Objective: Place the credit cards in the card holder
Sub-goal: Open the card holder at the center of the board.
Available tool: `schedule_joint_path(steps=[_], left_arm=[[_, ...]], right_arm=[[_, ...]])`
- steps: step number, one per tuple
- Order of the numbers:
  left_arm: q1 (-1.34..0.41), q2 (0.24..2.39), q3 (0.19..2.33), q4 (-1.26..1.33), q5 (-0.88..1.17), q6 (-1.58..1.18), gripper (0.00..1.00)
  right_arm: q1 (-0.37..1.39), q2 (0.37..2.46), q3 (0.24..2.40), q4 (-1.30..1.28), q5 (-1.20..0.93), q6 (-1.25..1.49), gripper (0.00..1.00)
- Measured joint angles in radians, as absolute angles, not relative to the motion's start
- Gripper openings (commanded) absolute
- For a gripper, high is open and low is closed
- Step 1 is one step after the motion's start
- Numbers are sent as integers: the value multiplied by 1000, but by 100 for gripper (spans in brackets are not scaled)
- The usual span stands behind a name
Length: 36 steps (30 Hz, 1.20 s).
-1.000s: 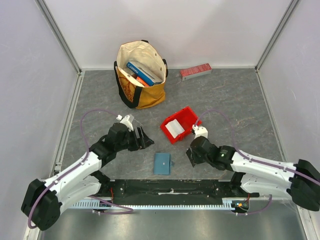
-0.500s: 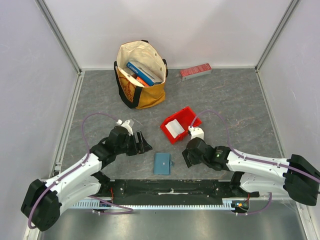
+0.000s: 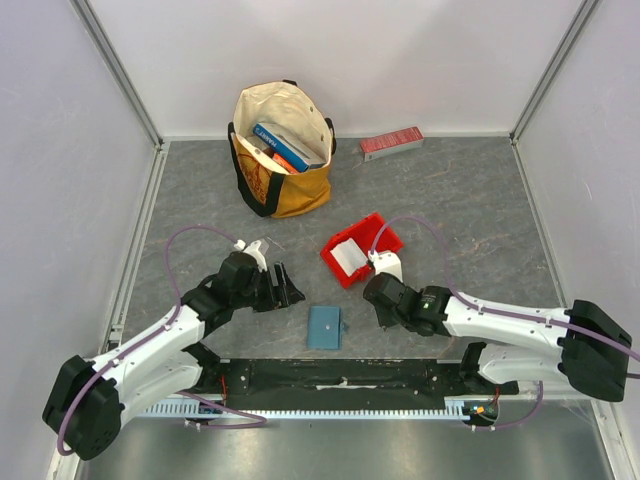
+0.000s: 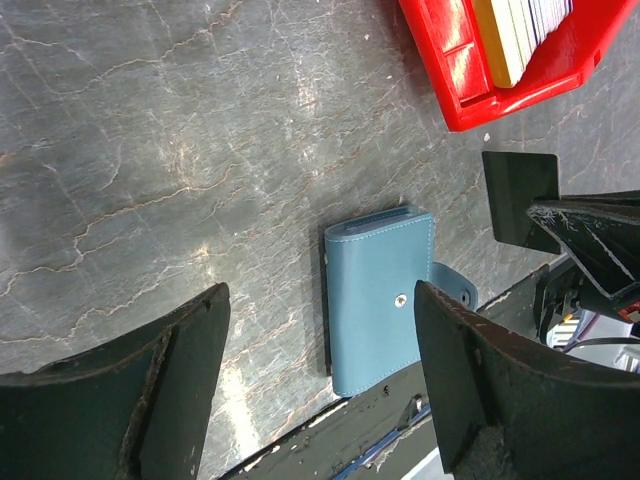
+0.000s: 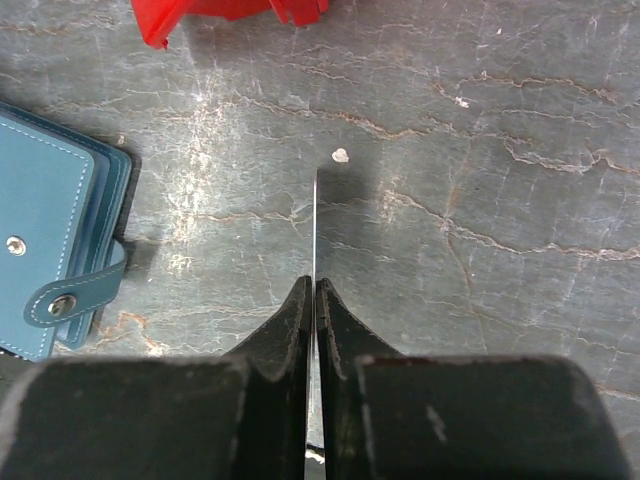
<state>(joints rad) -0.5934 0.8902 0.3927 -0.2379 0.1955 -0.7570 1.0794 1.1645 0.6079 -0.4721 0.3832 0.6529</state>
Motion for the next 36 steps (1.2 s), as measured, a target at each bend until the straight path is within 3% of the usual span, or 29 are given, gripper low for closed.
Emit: schedule_joint_path(steps=[8, 13, 16, 19, 21, 23, 29, 36], left_arm=[[-593, 894, 393, -237, 213, -756, 79], [-593, 903, 393, -238, 217, -749, 75], [-593, 904, 393, -238, 221, -743, 71], [-593, 905, 393, -242, 228, -736, 56], [-593, 905, 393, -253, 236, -731, 21], [-593, 905, 393, -266, 246, -717, 3], [-593, 879, 386, -309, 265, -707, 2], [-593, 834, 382, -347, 268, -707, 2]], right_arm=[[1085, 1214, 607, -470, 379, 653, 14], [1085, 1230, 607, -464, 379, 653, 0], [1085, 1226, 607, -464, 375, 652, 0], [1088, 1187, 607, -464, 353, 654, 0], [1103, 1140, 609, -459, 334, 665, 0], [1142, 1093, 615, -445, 320, 691, 0], [1306, 1129, 722, -382, 355, 783, 0], [1390, 1355, 825, -315, 457, 921, 0]])
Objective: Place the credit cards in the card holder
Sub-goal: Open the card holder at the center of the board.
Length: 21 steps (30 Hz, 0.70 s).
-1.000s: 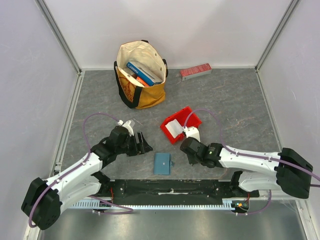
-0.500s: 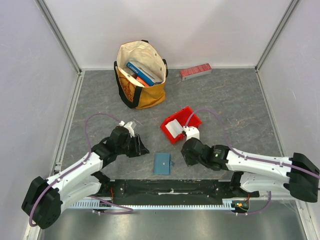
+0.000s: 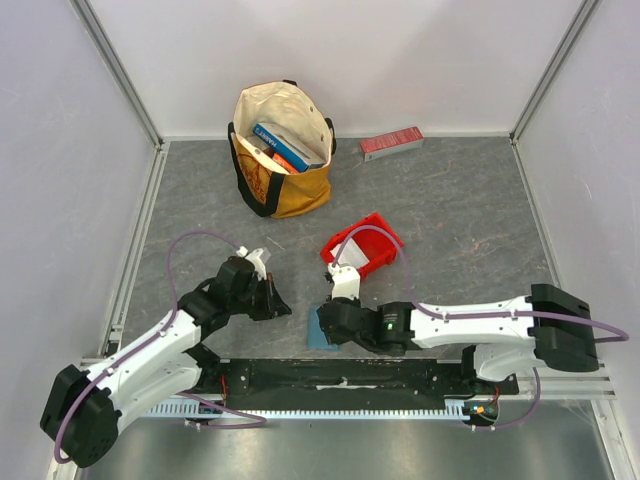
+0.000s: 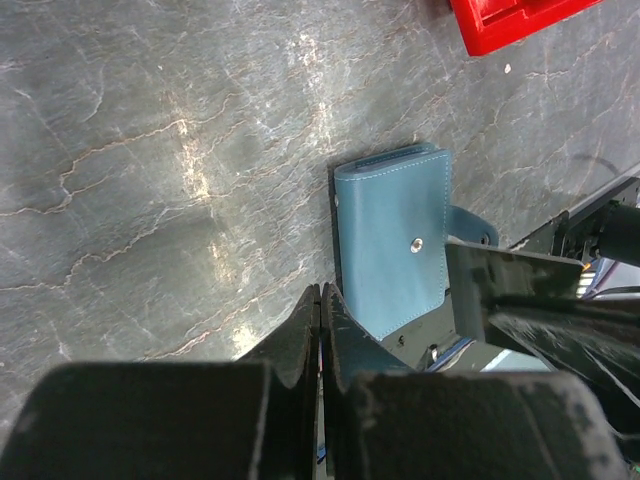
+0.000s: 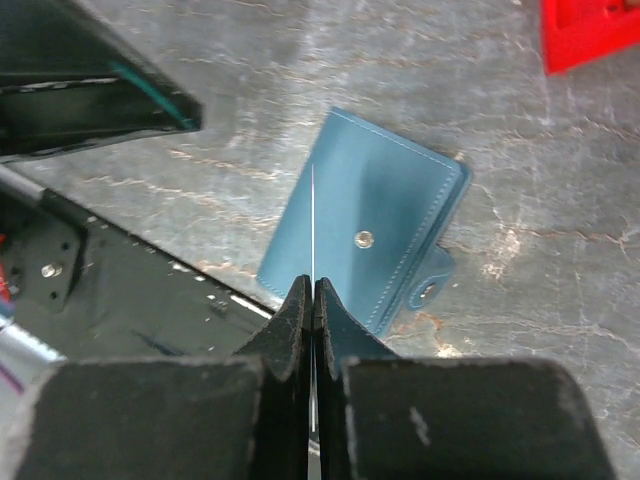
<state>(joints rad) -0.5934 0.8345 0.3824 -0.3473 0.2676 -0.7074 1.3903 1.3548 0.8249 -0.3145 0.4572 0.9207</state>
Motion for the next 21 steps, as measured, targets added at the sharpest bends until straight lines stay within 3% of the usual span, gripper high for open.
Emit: schedule_joint_path(steps=[21], left_arm=[[-659, 927, 382, -333, 268, -710, 2]], right_arm=[[1391, 1334, 646, -305, 536, 1126, 0]])
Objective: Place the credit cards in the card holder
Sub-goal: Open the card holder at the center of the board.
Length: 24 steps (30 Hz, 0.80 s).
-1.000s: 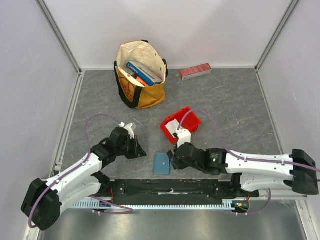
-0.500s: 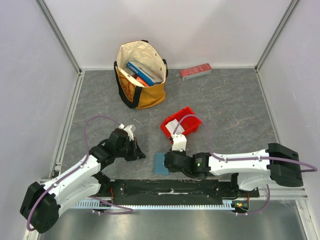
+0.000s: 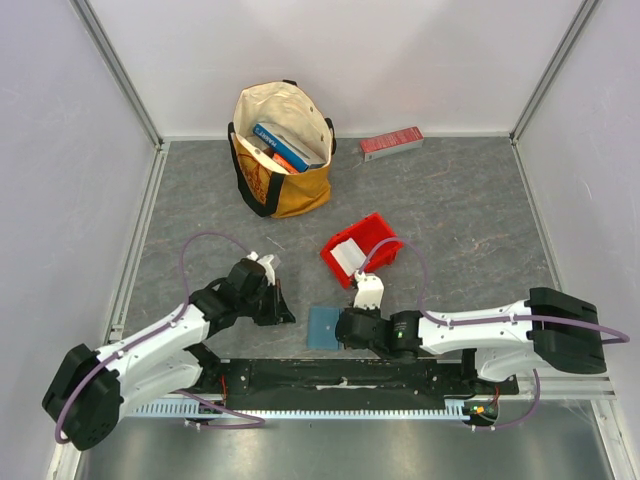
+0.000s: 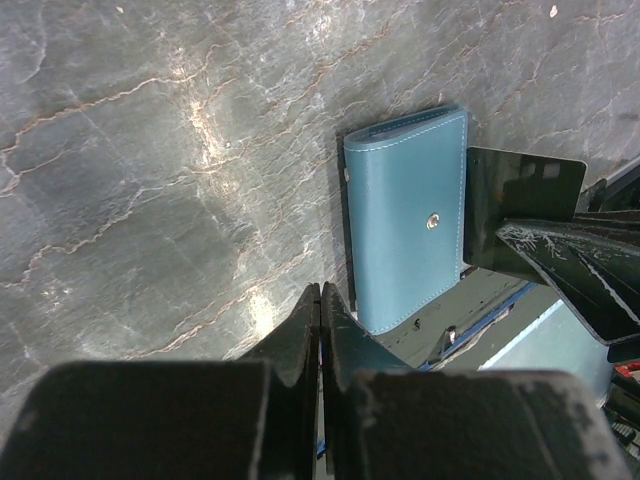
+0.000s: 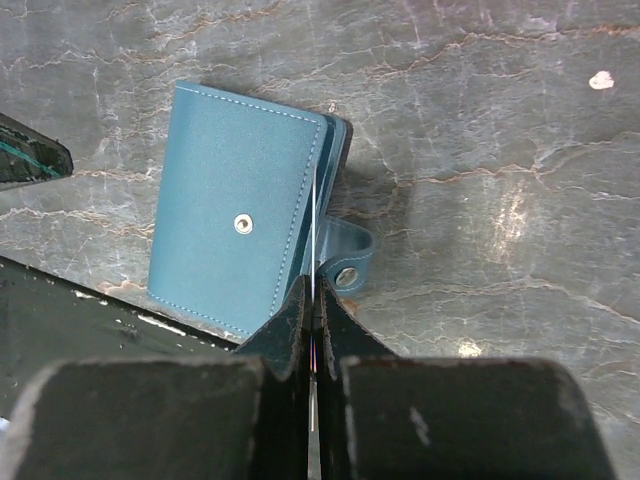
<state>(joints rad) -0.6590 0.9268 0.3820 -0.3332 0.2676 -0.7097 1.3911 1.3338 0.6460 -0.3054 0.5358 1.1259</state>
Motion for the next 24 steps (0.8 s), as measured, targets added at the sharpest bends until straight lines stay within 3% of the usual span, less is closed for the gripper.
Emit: schedule_joint_path(steps=[24], left_arm=[[-694, 1158, 369, -162, 318, -735, 2]], right_arm=[[1365, 1330, 578, -130, 473, 1143, 0]])
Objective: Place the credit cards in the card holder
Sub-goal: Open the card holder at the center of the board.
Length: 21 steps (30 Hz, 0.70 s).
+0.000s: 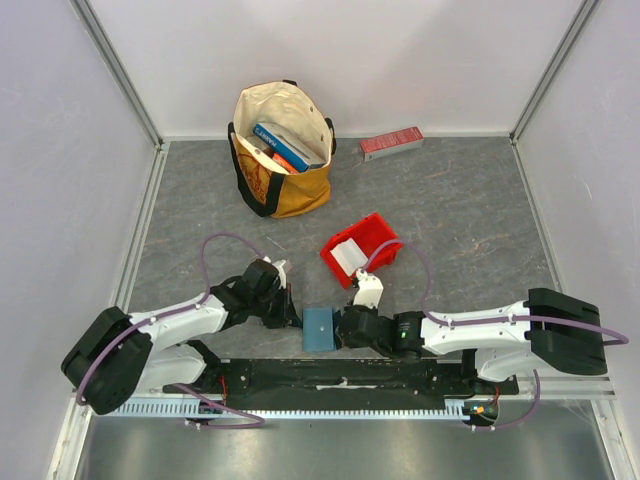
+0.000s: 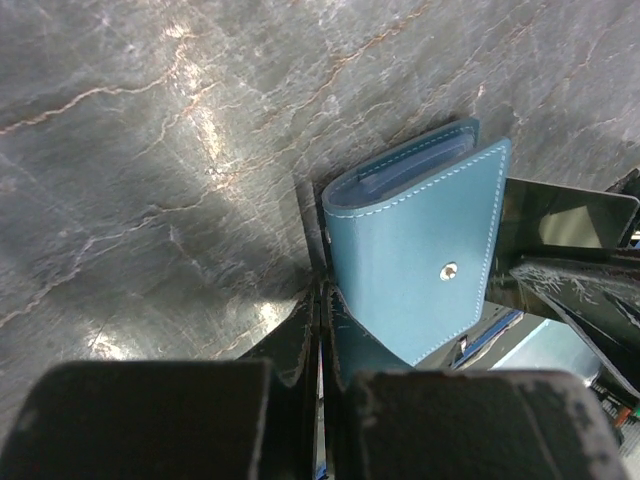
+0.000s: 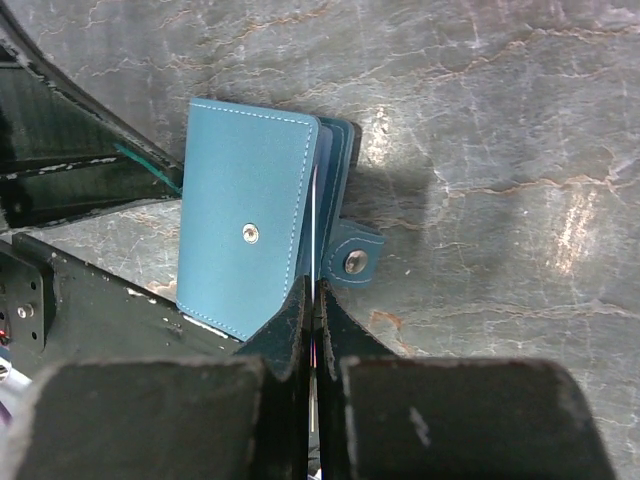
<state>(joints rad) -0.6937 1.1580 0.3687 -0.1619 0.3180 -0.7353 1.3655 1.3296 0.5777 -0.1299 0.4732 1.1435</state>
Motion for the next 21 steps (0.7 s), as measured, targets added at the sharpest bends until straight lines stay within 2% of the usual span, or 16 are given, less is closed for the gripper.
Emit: schedule_joint_path(steps=[13, 21], left_arm=[[-698, 1235, 375, -80, 358, -758, 3], [-698, 1257, 412, -72, 360, -761, 25]], right_arm=[[1365, 1336, 597, -44, 439, 1070, 0], [1365, 1350, 643, -8, 442, 1031, 0]])
